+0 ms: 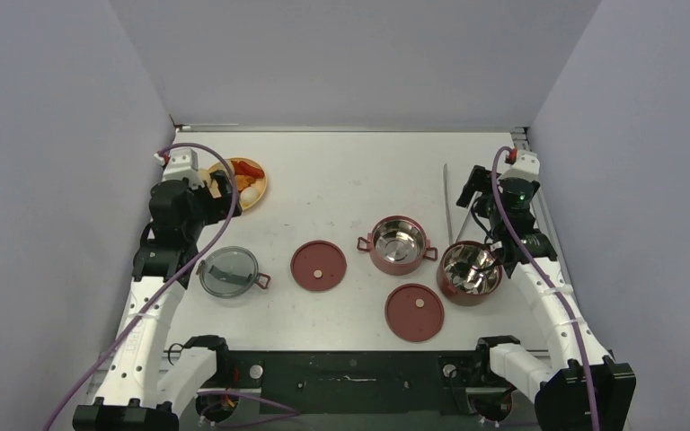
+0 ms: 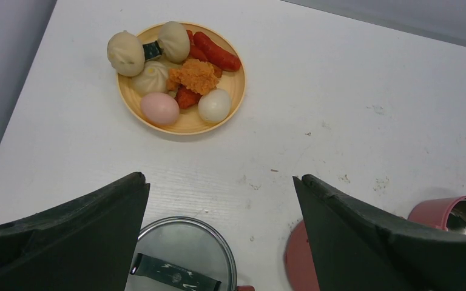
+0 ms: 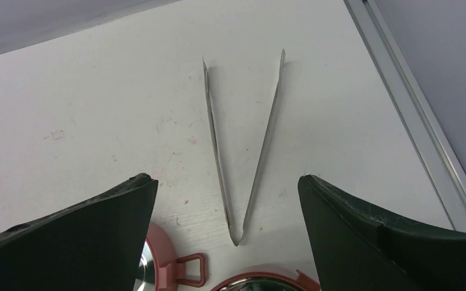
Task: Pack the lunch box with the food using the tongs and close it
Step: Pick up the clamp at the center of the board.
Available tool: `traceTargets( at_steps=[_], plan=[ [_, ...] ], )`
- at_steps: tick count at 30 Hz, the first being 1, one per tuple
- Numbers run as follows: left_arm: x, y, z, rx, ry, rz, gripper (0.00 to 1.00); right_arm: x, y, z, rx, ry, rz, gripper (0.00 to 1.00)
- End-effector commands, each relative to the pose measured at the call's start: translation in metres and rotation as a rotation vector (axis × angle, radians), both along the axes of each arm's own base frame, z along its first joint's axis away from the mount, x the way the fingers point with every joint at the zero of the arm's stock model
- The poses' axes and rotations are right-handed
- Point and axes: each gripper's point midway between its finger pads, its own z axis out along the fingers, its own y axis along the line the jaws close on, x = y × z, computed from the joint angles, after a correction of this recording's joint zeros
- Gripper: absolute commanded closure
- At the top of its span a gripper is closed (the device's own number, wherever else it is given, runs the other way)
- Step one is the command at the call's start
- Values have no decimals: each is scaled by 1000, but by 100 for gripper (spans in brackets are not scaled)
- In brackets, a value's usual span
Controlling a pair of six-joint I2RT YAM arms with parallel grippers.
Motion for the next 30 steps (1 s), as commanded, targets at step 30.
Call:
traceTargets(
  at_steps=[30],
  plan=[
    [15,-15,19,41,-19,-58,4,71,1,-106,112,358,109,7]
  ],
)
